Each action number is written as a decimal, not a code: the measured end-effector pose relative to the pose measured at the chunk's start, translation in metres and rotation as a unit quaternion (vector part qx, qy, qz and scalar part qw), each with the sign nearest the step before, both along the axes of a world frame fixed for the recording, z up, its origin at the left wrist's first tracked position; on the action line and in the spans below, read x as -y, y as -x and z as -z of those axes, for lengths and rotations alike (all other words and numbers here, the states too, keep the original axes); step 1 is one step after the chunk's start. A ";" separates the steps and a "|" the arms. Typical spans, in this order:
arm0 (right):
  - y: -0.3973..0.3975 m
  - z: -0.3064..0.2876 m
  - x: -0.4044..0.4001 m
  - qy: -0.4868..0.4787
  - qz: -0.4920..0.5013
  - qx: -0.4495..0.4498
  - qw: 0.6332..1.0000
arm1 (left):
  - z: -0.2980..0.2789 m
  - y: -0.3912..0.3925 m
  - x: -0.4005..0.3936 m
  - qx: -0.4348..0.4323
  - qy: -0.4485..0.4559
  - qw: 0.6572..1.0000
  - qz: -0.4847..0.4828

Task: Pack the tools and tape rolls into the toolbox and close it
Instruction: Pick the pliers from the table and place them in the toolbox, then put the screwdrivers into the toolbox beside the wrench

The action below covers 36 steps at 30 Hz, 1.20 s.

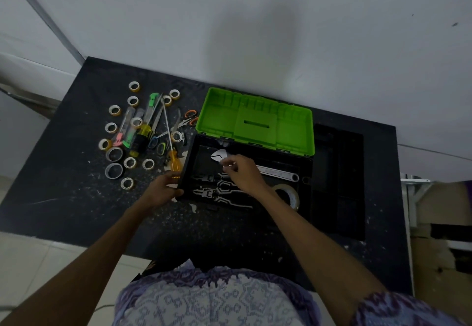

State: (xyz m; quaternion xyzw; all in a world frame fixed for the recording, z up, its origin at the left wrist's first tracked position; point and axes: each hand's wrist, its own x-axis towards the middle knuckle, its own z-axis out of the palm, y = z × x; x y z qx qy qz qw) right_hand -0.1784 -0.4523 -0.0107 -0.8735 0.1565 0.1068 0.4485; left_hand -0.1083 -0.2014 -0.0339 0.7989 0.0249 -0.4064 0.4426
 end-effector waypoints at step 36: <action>-0.158 0.023 -0.166 0.106 0.066 -0.245 0.961 | 0.003 -0.092 -0.030 -0.035 0.018 0.996 -0.084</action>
